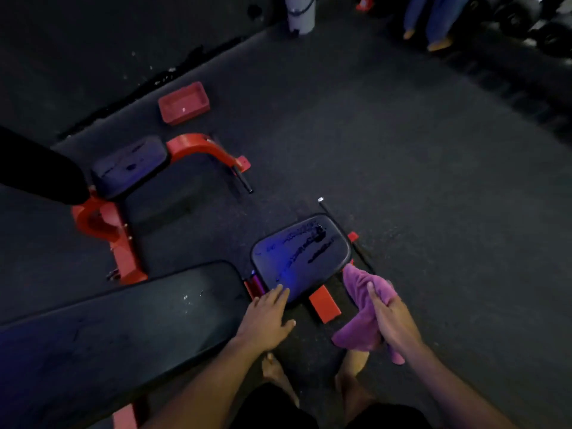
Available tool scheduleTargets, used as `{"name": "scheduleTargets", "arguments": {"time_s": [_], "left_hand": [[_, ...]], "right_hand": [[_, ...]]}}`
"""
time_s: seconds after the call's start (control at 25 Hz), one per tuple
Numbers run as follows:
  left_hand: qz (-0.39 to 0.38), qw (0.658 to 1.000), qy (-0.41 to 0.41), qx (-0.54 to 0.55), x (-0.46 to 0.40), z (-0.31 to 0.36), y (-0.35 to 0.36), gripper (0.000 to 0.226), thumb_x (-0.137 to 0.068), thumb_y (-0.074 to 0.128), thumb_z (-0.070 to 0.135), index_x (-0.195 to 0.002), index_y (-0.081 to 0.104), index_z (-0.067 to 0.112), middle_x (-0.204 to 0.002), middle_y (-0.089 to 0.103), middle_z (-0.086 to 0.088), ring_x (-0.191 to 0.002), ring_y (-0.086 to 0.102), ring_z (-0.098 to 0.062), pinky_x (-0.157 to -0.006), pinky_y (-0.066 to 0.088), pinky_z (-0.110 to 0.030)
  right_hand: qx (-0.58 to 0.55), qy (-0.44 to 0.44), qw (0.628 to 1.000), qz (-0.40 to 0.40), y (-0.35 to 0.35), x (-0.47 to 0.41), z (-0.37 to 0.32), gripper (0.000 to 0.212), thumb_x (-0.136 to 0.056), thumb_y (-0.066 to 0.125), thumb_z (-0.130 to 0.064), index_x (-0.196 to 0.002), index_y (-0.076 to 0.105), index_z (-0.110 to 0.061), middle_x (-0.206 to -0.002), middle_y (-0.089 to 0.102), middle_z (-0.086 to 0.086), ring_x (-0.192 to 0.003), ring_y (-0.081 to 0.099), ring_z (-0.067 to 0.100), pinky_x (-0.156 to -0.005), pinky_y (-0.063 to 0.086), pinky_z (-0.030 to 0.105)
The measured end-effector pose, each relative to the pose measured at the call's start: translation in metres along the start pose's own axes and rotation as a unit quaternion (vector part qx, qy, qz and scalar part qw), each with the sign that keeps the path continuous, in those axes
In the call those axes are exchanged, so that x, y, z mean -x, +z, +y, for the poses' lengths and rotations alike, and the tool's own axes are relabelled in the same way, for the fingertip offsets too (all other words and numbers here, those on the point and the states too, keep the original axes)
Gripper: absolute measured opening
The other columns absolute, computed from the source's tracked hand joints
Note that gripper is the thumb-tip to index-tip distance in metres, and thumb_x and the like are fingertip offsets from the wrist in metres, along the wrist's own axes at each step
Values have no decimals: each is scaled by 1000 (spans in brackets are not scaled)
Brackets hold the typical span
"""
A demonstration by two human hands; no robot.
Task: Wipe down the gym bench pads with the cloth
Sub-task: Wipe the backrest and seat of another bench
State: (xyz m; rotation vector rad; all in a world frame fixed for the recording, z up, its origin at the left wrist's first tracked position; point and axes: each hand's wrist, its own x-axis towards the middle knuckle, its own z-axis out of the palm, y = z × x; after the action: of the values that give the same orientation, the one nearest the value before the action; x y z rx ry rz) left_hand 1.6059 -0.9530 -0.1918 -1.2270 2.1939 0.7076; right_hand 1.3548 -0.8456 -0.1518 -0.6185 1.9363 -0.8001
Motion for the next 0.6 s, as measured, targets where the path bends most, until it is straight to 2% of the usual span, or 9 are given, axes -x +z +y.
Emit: {"name": "scheduleTargets", "arguments": {"time_s": [0.08,0.12,0.16,0.24,0.32,0.44,0.52,0.6], "left_hand": [[20,1000,-11,-11,-6,-25,2,83,-105,44,53,-167,0,19,-175,-4,0,-161,0,-18,-129,2,-47],[29,999,-23,-17,-9,-46,3,84,-106,42,54,-167,-3,18,-175,-8,0,-161,-5,-18,-128,-3,-47],[36,998,-36,-32,-11,-71,5,84,-106,39,54,-166,-6,17,-174,-11,-1,-160,-9,-18,-127,-7,-49],[41,996,-41,-73,-16,-119,9,83,-106,35,56,-165,-9,17,-173,-14,-1,-159,-15,-18,-127,-11,-52],[22,994,-24,-104,-29,-163,13,82,-107,32,57,-164,-11,18,-173,-16,0,-156,-21,-16,-125,-13,-55],[2,990,-15,-143,-57,-219,31,78,-107,26,61,-166,-6,22,-174,-12,-1,-158,-17,-17,-122,-16,-59],[10,987,-10,-158,-70,-244,53,76,-104,15,65,-167,6,23,-175,-3,-2,-161,-7,-19,-121,-18,-61],[56,979,-6,-194,-71,-256,78,79,-101,9,66,-166,15,23,-175,6,-4,-162,1,-21,-124,-12,-63]], "right_hand": [[49,-18,998,-47,15,-20,1,27,-104,49,-47,-122,60,-30,-122,59,-8,-108,58,5,-83,37,6],[84,-28,993,-76,27,-32,0,29,-104,48,-47,-125,57,-29,-126,56,-8,-113,56,7,-87,36,5],[115,-50,987,-101,41,-45,-2,38,-104,45,-51,-131,56,-28,-131,54,-8,-121,53,11,-96,37,12],[179,-86,973,-121,69,-72,-4,54,-102,43,-60,-144,50,-26,-141,52,-4,-131,49,19,-111,40,37],[254,-94,955,-117,96,-97,-7,56,-101,51,-51,-150,42,-25,-148,48,1,-133,47,27,-110,41,52],[340,-160,917,-134,134,-131,-12,59,-98,59,-34,-153,39,-24,-151,45,3,-134,47,31,-109,41,53],[383,-215,884,-160,162,-154,-7,66,-92,51,-38,-154,39,-19,-156,43,5,-143,42,29,-116,35,48],[428,-233,852,-189,188,-169,1,75,-87,41,-40,-158,33,-17,-165,32,8,-151,30,29,-121,29,49]]}}
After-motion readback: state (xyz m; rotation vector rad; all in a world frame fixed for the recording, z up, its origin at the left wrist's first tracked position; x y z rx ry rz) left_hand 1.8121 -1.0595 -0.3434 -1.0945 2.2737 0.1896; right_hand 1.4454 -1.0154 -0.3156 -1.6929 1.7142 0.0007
